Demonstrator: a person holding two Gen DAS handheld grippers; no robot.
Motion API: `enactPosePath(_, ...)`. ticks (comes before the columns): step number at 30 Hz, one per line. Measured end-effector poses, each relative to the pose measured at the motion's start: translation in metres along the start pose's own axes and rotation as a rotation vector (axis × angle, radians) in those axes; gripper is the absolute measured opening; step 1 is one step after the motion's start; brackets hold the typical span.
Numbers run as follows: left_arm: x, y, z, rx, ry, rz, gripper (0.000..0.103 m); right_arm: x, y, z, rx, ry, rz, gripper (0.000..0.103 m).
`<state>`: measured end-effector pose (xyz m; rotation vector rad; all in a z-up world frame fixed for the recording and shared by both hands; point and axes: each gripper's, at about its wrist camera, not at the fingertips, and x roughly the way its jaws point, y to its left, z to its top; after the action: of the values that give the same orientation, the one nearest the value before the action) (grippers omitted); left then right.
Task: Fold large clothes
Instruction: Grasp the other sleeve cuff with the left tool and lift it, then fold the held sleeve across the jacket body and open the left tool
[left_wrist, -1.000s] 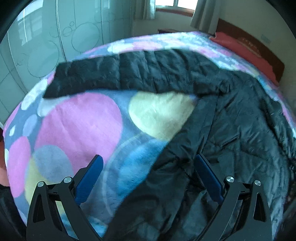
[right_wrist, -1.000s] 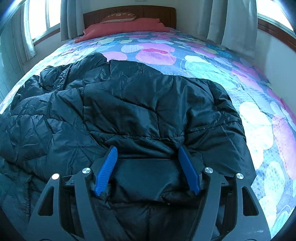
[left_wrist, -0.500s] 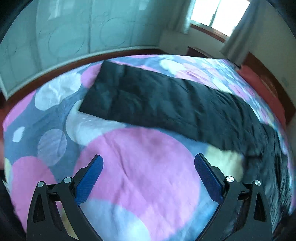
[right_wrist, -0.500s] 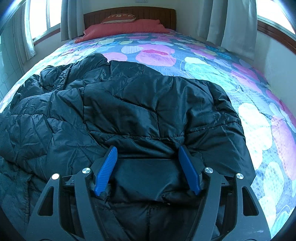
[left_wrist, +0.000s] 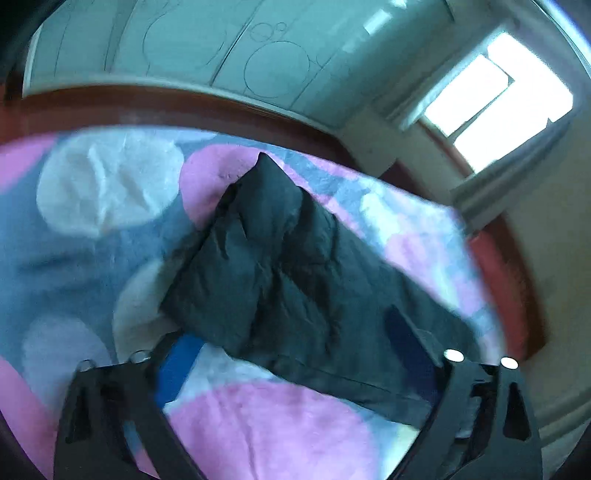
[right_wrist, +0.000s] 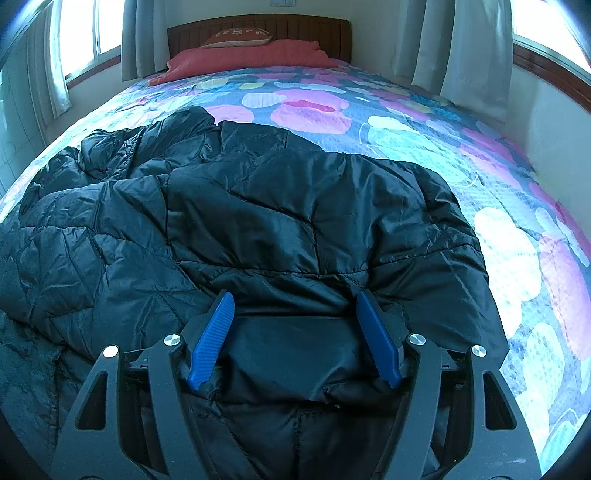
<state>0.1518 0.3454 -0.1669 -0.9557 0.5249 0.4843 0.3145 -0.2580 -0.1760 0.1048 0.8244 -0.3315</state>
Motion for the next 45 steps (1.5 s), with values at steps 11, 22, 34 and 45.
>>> enactPosePath(11,0.006,0.008,0.017,0.015,-0.034,0.026,0.034,0.0,0.001,0.0,-0.001,-0.002,-0.002,0.068)
enactPosePath(22,-0.021,-0.052,0.011,0.24,-0.139,-0.003,0.009,-0.001,0.0,-0.001,-0.002,-0.005,-0.003,0.068)
enactPosePath(34,-0.028,-0.251,-0.124,0.723,-0.025,-0.265,0.009,-0.001,0.002,-0.002,0.0,-0.007,-0.002,0.069)
enactPosePath(45,0.005,-0.333,-0.292,0.97,0.213,-0.376,0.009,-0.001,0.002,-0.001,0.002,-0.008,0.0,0.069)
